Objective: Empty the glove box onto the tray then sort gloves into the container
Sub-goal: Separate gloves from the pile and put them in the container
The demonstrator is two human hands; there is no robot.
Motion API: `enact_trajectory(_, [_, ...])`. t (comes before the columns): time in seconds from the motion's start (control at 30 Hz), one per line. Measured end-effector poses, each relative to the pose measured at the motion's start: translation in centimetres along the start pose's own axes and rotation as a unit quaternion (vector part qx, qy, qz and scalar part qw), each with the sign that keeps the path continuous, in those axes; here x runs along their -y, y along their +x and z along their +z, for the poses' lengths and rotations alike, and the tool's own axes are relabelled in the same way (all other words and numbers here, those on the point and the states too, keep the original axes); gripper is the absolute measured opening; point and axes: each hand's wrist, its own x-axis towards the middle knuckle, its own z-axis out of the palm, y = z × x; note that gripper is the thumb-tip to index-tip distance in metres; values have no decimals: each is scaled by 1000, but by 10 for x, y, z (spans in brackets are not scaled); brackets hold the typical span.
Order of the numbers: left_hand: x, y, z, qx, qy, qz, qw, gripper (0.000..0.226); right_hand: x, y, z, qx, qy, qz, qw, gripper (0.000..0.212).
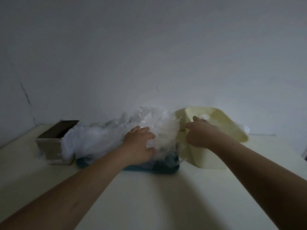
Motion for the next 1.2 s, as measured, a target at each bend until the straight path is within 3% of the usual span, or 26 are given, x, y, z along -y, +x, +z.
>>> enact_trajectory(0.07, [0,1,-2,-18,-9,1,1000,62,6,-4,2,-49,-41,2,998,55])
enact_trajectory(0.13, [-1,3,-7,-43,-17,11,999,59,17,-7,4,-125,-39,-54,990,50])
enact_trajectory(0.23, [-4,4,-21,-94,-74,6,993,52,37,-6,6,-164,86,-125,975,47])
enact_trajectory(0.4, [-9,-8,-58,-236,-198,27,951,16,52,9,13,-224,251,-153,929,86])
enact_trajectory(0.47, [-13,-15,-76,-227,-263,26,937,19,55,8,6,-227,302,-173,910,104])
enact_trajectory(0.53, [-14,-22,-89,-177,-326,31,928,20,59,2,-6,-179,343,-210,898,113])
enact_trajectory(0.6, [-13,-29,-98,-117,-374,51,918,21,60,-6,-17,-114,360,-258,889,107])
enact_trajectory(0.67, [-11,-33,-101,-76,-432,69,896,28,58,-8,-21,-37,427,-312,848,83])
enact_trajectory(0.77, [-6,-35,-98,-58,-500,65,861,38,54,-11,-14,37,581,-294,758,47])
enact_trajectory(0.83, [-3,-35,-94,-70,-513,53,854,39,51,-13,-2,34,607,-267,748,26])
enact_trajectory(0.93, [-1,-37,-85,-85,-543,5,835,32,44,-15,22,36,646,-209,733,38])
enact_trajectory(1.13, [3,-42,-60,-73,-605,-93,787,22,37,-33,47,36,776,-132,616,45])
enact_trajectory(1.2, [8,-44,-54,-92,-607,-105,783,17,37,-37,52,20,792,-112,601,41])
